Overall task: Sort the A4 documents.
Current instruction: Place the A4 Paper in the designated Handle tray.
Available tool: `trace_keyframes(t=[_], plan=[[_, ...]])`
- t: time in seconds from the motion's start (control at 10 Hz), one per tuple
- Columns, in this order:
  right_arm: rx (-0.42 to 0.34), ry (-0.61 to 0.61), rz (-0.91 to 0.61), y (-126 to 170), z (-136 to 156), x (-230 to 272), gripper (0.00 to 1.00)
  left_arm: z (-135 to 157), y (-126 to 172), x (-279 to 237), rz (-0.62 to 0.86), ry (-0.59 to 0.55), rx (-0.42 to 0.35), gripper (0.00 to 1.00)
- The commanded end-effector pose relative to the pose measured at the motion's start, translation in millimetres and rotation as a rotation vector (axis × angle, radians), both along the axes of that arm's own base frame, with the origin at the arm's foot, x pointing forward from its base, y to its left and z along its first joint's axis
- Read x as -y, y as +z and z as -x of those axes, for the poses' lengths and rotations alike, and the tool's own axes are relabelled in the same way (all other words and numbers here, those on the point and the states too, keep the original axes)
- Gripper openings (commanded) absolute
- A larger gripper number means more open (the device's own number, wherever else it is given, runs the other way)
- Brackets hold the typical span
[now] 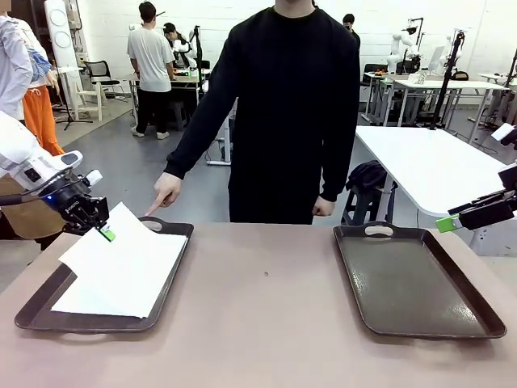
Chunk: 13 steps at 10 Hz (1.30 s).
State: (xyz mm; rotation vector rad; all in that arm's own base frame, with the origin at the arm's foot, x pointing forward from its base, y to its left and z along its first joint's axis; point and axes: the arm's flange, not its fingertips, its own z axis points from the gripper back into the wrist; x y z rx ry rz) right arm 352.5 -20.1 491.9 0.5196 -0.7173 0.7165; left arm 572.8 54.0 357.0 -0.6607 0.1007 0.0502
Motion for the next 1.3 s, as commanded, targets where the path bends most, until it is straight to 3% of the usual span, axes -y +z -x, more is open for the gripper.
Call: trace_keyframes(t=[0.0, 0.5, 0.6, 0.7, 0.8, 0.9, 1.0, 1.1, 1.2], plan=[[0.012, 0.016, -0.022, -1, -4, 0, 1.0, -14, -12, 11, -0.073, 0.034, -0.034, 0.01], [0.012, 0.016, -0.022, -1, -4, 0, 1.0, -8, -11, 7, -0.248, 0.088, -0.082, 0.01], [0.012, 0.016, -0.022, -1, -4, 0, 1.0, -7, -8, 8, -0.253, 0.068, -0.078, 0.2], [0.012, 0.016, -0.022, -1, -4, 0, 1.0, -7, -5, 9, -0.263, 0.056, -0.073, 0.2], [0.012, 0.016, -0.022, -1, -4, 0, 1.0, -8, -3, 9, -0.269, 0.047, -0.073, 0.39], [0.012, 0.016, -0.022, -1, -4, 0, 1.0, -8, -3, 7, -0.277, 0.04, -0.074, 0.24], [0.012, 0.016, -0.022, -1, -4, 0, 1.0, -8, -2, 5, -0.3, 0.04, -0.076, 0.58], [0.012, 0.016, -0.022, -1, -4, 0, 1.0, -8, 0, 4, -0.331, 0.047, -0.078, 0.43], [0.012, 0.016, -0.022, -1, -4, 0, 1.0, -6, 3, 3, -0.347, 0.056, -0.075, 0.78]])
